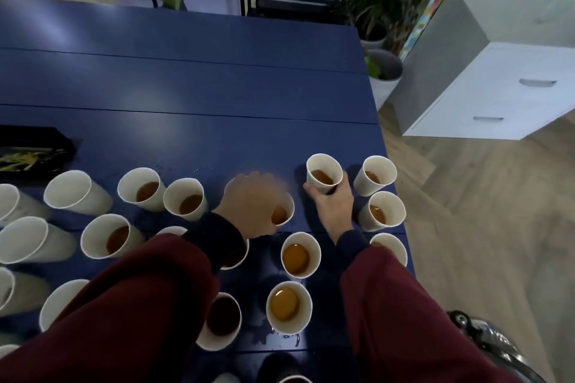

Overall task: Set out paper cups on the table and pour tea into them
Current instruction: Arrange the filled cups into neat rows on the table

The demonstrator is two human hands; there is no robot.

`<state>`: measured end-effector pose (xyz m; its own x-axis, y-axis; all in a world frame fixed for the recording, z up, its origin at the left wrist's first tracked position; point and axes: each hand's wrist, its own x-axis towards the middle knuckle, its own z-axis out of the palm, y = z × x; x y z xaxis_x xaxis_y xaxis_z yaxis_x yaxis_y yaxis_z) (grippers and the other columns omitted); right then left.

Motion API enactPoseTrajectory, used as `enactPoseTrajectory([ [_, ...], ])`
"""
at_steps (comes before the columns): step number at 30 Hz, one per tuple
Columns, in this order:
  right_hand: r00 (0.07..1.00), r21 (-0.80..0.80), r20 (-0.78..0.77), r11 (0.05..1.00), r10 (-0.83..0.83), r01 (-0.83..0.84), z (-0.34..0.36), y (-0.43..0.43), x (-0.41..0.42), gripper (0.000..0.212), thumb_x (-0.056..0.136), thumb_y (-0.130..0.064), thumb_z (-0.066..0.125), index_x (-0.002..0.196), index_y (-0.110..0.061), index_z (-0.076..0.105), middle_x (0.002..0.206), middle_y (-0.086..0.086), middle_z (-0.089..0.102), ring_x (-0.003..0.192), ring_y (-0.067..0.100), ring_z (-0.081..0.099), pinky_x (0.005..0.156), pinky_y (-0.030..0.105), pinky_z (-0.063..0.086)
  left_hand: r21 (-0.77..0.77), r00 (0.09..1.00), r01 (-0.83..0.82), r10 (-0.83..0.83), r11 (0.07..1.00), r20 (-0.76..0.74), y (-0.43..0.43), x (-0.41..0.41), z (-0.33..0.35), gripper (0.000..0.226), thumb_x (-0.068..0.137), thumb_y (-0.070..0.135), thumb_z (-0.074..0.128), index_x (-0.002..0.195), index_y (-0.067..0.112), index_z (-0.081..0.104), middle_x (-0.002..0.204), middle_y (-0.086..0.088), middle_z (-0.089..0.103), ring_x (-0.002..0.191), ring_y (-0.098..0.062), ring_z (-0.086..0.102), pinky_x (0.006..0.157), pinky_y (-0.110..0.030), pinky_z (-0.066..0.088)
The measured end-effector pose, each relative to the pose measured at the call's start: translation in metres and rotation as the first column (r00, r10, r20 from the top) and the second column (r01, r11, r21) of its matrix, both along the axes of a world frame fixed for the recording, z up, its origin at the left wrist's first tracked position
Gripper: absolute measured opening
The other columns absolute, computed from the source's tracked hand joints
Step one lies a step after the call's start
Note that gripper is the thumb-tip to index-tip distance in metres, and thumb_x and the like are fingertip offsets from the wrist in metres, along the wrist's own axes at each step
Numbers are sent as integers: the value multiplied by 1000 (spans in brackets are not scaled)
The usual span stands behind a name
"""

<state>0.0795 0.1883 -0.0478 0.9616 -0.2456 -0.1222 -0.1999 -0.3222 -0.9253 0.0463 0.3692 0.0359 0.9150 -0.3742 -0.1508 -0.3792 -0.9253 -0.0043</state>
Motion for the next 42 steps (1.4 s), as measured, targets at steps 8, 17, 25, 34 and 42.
enactPoseTrajectory([
  [8,997,-32,24,997,-75,76,-11,-1,11,50,77,-18,86,117,-13,56,108,0,68,98,13,62,83,13,46,-69,996,-36,30,997,-83,1,2,-6,52,80,50,67,120,23,46,107,0,57,79,-18,52,67,-31,44],
  [17,993,-13,-25,993,-116,116,-10,-1,12,55,76,-16,85,120,-13,52,110,1,67,101,17,63,93,32,50,-62,995,-76,72,995,-62,-6,-4,0,52,87,50,61,126,19,44,114,-2,56,78,-14,37,67,-29,31],
  [25,972,-112,-213,991,-95,73,8,-5,-2,65,77,-16,83,130,-8,46,125,11,63,115,29,59,92,30,42,-216,989,-147,140,965,-48,-14,-5,11,38,86,48,64,103,20,45,93,0,50,76,-16,46,65,-27,35],
  [34,959,-260,-254,947,122,-189,68,-13,-40,33,85,-25,74,113,-12,62,108,4,68,101,22,63,83,31,45,-355,965,-251,259,901,-25,-24,-11,54,52,85,46,68,120,19,42,114,-6,56,97,-30,61,75,-37,50],
  [42,924,-76,143,935,355,-347,89,-2,-76,64,73,-32,89,125,-27,52,115,-8,69,107,10,66,91,31,56,-463,969,-230,247,856,-24,-46,-24,87,55,72,56,70,105,21,43,97,1,54,87,-25,57,71,-36,46],
])
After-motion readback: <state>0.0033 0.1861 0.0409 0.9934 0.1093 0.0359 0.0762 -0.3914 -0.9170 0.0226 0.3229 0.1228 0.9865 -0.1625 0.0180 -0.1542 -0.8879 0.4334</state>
